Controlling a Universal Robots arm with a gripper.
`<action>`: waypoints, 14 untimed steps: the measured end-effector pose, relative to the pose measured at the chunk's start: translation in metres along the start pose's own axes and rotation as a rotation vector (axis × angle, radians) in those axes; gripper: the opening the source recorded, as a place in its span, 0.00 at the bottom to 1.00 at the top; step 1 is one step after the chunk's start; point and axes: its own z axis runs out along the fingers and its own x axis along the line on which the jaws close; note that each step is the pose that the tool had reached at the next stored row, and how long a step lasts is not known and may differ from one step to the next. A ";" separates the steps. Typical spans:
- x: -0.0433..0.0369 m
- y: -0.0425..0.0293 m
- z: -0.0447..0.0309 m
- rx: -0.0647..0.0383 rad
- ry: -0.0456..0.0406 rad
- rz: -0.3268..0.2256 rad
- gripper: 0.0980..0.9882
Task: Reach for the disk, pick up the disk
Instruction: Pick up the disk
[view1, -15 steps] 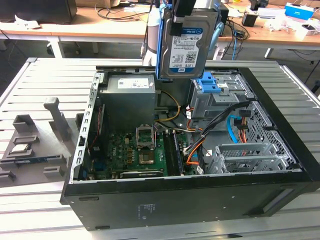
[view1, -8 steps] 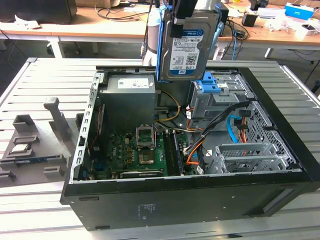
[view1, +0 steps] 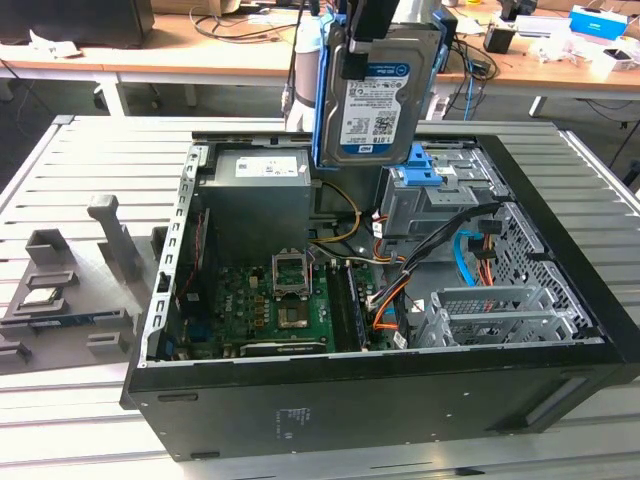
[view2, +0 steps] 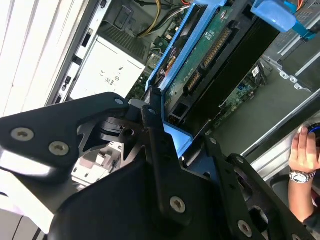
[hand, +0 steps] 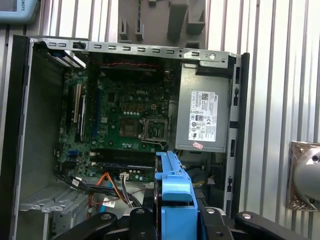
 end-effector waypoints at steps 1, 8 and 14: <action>0.0013 0.0001 0.0000 0.000 0.0000 0.000 0.30; 0.0114 0.0009 0.0001 0.000 0.0001 0.000 0.30; 0.0179 0.0014 0.0003 0.000 0.0001 0.000 0.30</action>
